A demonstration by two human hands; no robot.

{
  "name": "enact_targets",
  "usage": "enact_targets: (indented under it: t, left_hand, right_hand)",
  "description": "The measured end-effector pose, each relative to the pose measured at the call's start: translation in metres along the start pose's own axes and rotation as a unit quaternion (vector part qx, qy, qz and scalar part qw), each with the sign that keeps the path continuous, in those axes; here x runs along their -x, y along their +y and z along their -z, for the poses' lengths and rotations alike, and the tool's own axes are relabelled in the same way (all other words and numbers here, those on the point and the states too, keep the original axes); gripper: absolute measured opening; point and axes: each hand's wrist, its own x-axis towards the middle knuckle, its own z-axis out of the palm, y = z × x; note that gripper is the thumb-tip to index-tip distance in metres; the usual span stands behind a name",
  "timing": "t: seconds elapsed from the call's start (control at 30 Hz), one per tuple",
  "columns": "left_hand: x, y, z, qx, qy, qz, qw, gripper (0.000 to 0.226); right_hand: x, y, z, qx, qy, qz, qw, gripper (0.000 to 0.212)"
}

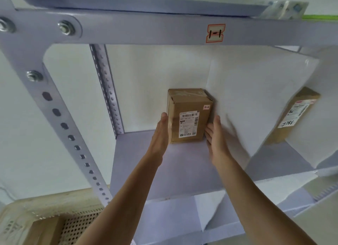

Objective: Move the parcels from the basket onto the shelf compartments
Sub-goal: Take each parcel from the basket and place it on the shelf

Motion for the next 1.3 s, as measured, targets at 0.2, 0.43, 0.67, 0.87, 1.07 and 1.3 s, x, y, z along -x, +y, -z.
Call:
enact_targets:
  t: [0.2,0.43,0.67,0.87,1.07,1.3]
  left_hand:
    - [0.067,-0.012,0.013,0.021,0.010,0.007,1.000,0.083]
    - [0.159,-0.033,0.029,0.034,0.056,0.019,0.998,0.078]
    - [0.245,-0.060,0.076,0.035,0.119,0.048,0.991,0.075]
    - [0.282,-0.080,0.126,0.038,0.178,0.047,0.982,0.073]
    - [0.300,-0.105,0.198,0.035,0.206,0.065,0.976,0.074]
    - [0.297,-0.152,0.317,0.027,0.207,0.114,0.971,0.079]
  right_hand:
    - [0.053,0.018,-0.004,0.004,-0.053,0.009,0.999,0.072]
    - [0.133,0.045,-0.013,0.018,-0.134,0.004,0.991,0.073]
    - [0.215,0.072,-0.046,0.030,-0.201,-0.031,0.979,0.069]
    - [0.268,0.097,-0.085,0.046,-0.265,-0.052,0.962,0.068]
    - [0.298,0.134,-0.140,0.060,-0.298,-0.079,0.950,0.066]
    - [0.314,0.196,-0.240,0.083,-0.275,-0.124,0.950,0.068]
